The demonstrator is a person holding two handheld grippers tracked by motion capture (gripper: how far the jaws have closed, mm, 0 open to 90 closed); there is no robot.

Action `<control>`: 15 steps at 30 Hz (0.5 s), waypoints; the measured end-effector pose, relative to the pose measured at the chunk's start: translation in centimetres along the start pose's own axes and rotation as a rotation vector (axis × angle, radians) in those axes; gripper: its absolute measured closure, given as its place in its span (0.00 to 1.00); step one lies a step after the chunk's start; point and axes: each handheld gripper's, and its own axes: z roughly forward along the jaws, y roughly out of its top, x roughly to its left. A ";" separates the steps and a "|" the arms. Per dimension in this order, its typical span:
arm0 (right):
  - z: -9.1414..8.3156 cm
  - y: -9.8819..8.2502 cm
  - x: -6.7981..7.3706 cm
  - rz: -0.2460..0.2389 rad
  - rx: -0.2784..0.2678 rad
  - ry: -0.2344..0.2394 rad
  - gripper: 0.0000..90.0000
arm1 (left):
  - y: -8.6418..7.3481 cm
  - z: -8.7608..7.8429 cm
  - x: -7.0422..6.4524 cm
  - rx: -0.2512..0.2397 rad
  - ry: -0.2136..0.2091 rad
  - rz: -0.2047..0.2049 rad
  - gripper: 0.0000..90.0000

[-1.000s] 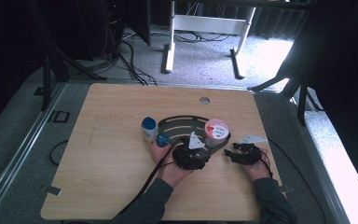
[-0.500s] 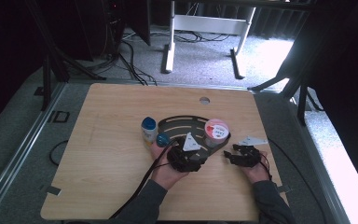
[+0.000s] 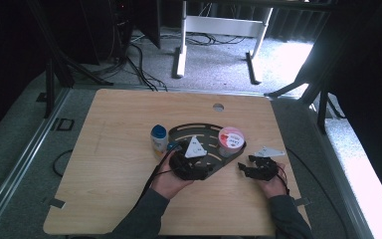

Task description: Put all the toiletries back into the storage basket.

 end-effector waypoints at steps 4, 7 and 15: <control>0.0 0.0 0.0 0.000 0.001 0.000 0.43 | 0.3 -0.8 0.3 -0.021 0.015 -0.001 0.52; 0.0 0.0 0.0 0.000 0.001 0.001 0.42 | 0.4 -1.3 0.7 -0.028 0.024 -0.017 0.49; 0.0 0.0 0.0 0.000 0.001 0.004 0.42 | 0.3 -2.2 1.9 -0.037 0.072 -0.033 0.37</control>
